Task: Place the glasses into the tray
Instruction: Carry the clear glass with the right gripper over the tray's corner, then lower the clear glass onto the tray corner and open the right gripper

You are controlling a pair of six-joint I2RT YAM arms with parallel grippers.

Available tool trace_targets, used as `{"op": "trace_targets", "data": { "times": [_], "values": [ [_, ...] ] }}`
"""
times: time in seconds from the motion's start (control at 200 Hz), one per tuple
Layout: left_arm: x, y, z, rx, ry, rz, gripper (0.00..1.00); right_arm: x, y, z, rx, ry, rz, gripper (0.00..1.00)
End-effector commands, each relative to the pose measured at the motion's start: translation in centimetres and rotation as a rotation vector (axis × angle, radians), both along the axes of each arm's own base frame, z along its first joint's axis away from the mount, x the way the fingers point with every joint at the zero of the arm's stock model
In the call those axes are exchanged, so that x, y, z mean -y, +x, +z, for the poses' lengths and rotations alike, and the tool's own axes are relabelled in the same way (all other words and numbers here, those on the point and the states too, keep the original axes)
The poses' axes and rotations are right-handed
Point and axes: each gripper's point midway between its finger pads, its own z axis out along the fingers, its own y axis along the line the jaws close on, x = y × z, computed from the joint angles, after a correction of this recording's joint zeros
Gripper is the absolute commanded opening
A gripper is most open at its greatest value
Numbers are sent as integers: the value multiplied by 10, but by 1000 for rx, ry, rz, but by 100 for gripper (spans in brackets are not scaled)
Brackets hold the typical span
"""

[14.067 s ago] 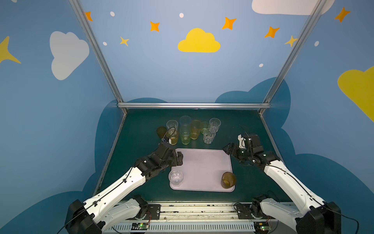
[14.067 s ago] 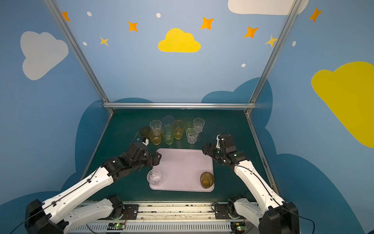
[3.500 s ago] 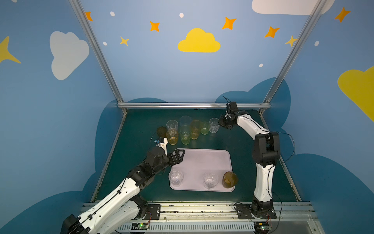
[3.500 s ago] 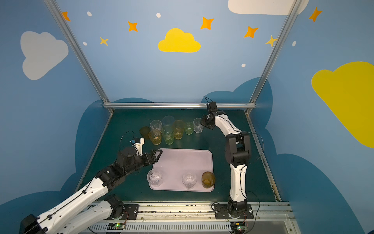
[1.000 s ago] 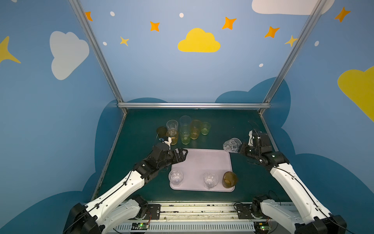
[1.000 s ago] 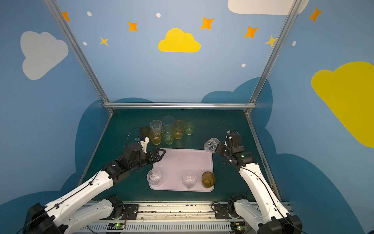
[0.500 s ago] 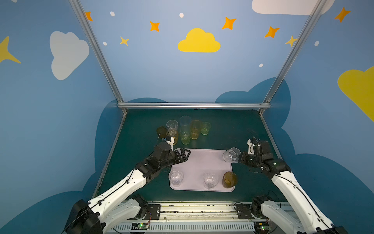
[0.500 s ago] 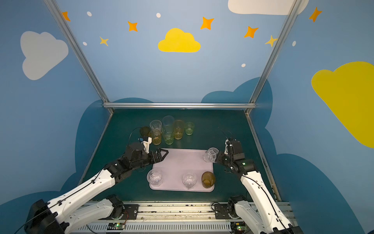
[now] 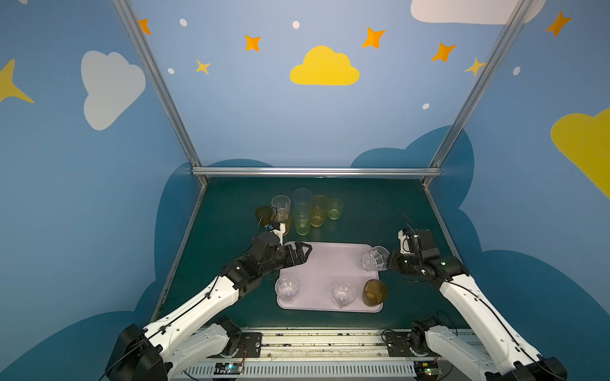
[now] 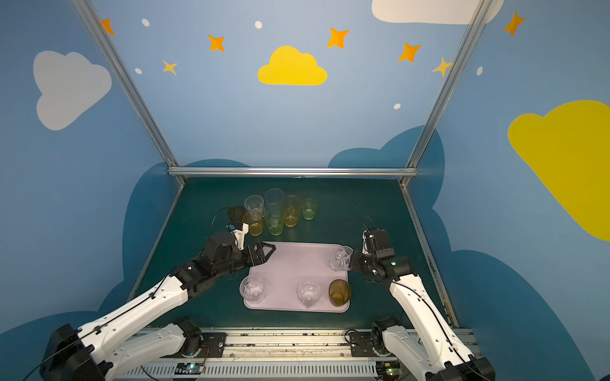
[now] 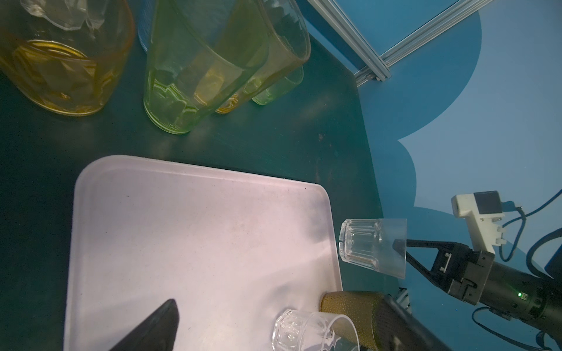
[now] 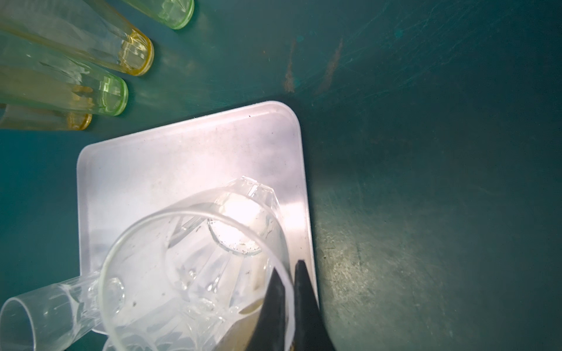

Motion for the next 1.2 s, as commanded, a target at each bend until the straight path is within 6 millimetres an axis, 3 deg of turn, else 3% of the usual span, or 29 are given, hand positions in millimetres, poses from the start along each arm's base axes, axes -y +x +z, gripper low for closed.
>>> {"op": "trace_targets", "data": {
  "times": [0.0,0.656,1.197],
  "values": [
    [2,4,8,31,-2,-5,100,1,-3,-5,-11,-35,10,0],
    [2,5,2,21,12,-3,100,-7,-9,-33,-90,-140,42,0],
    [2,4,-3,12,16,-4,100,-6,-13,-43,-131,-214,52,0]
  ]
}}
